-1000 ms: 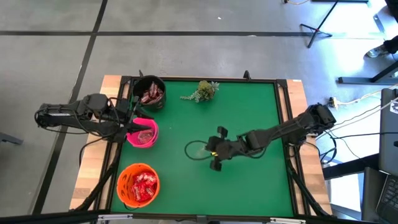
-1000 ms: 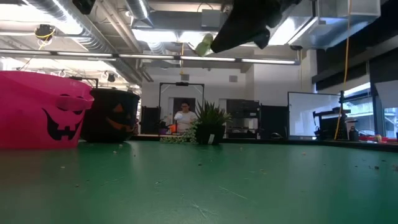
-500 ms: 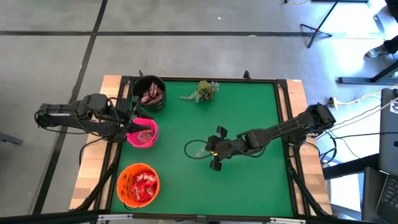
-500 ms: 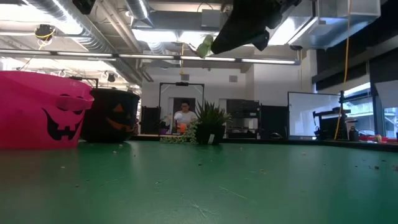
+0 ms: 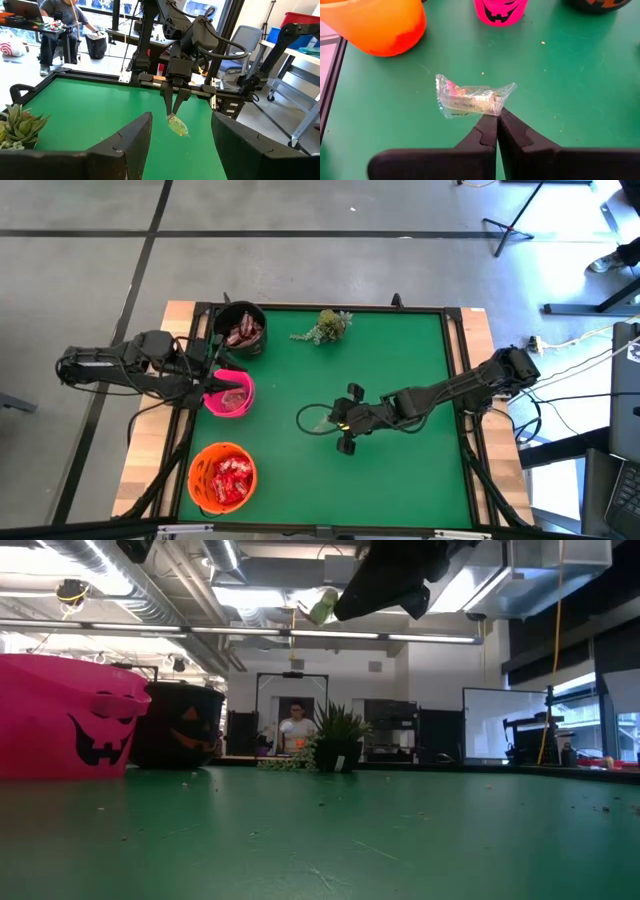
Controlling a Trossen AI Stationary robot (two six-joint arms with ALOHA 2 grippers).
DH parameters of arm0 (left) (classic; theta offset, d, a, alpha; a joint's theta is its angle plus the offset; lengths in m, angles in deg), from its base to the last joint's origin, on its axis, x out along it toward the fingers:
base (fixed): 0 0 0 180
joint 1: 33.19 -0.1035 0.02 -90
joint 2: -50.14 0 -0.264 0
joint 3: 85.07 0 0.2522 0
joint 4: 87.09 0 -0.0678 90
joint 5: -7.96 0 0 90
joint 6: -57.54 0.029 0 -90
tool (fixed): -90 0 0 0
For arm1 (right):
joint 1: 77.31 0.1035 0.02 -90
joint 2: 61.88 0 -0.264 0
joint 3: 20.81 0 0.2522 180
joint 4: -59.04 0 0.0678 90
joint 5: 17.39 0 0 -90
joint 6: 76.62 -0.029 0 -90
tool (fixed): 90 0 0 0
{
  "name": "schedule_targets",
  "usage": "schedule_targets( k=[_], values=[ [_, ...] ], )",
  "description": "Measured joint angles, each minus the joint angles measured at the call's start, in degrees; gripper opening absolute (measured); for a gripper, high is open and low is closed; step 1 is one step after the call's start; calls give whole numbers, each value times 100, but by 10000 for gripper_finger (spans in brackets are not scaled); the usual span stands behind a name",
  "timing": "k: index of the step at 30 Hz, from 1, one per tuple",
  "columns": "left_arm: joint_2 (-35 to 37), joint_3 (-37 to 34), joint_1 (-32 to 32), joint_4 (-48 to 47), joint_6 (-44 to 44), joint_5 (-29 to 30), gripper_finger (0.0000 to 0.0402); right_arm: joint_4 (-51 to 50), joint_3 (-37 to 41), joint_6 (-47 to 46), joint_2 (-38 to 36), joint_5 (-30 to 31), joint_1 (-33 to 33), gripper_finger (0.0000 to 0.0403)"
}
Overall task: Sort candy
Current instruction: Put the green gummy into the pink bucket
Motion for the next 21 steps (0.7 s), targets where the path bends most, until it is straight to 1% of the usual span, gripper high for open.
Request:
schedule_targets(
  k=[10,17,21],
  values=[
    [0,0,0,0,0,0,197,50,0,-70,0,140,0,5],
    [0,0,0,0,0,0,197,75,0,-334,0,-54,3,5],
    [0,0,0,0,0,0,197,445,0,-329,0,87,2,5]
  ],
)
